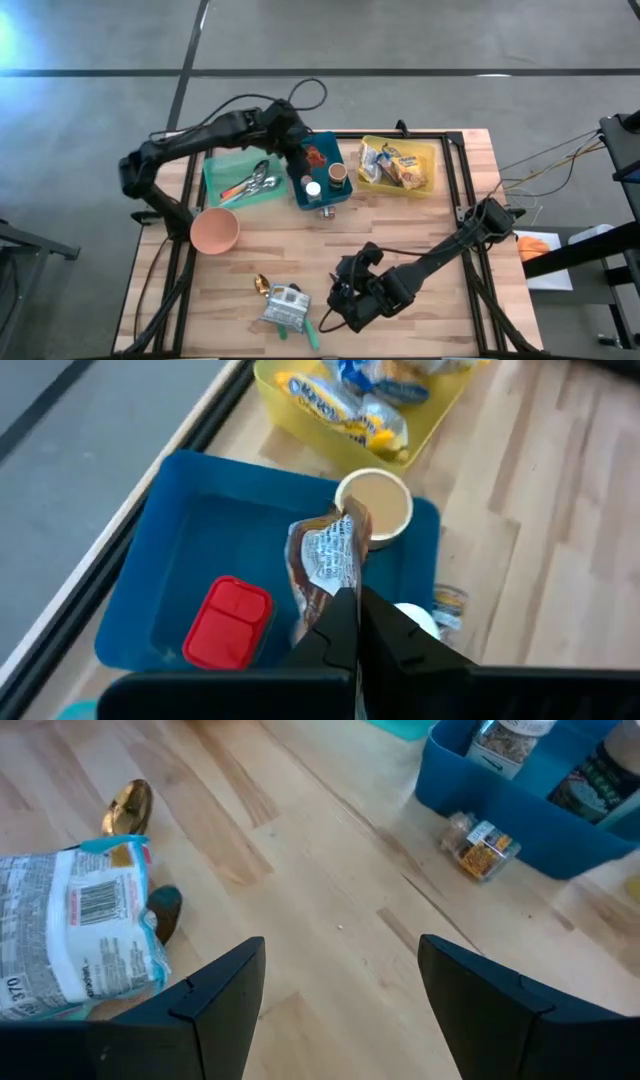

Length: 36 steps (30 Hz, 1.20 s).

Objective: Pick & Place Food Item
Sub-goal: Put the orange seasoning bag into the blue bin

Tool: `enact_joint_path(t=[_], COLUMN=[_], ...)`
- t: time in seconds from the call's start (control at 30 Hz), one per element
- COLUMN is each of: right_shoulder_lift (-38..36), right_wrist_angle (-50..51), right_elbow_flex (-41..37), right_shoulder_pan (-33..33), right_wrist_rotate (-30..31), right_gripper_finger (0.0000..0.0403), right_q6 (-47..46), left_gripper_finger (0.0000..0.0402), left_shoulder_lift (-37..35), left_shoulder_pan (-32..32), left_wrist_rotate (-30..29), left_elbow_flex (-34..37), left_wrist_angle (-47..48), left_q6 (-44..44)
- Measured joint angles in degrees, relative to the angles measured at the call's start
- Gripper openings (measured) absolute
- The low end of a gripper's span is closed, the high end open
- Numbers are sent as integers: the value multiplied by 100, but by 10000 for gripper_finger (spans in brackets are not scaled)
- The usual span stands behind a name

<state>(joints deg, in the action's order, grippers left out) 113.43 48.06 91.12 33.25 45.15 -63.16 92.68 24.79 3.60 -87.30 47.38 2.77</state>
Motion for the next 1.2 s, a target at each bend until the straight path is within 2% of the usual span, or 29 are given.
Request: enact_joint_path(t=[0.27,0.43,0.83,1.2], right_shoulder_lift=[0,2,0,0], right_wrist_angle=[556,835,890,887], right_elbow_flex=[-128,-147,-157,-167], right_shoulder_pan=[165,293,377,377], right_wrist_rotate=[-5,-7,-7,-7], right_gripper_finger=[261,261,261,261], right_q6=[-717,-1120,-1185,-1169], left_gripper_finger=[0,0,0,0], left_shoulder_lift=[1117,1458,1529,1527], left_shoulder_pan=[98,255,720,735], left_wrist_rotate=[-172,-341,-365,-341], left_elbow_flex=[-933,-1176,-1328,-1340], left_wrist_angle=[610,646,493,313], left_q6=[-561,-600,-407,-461])
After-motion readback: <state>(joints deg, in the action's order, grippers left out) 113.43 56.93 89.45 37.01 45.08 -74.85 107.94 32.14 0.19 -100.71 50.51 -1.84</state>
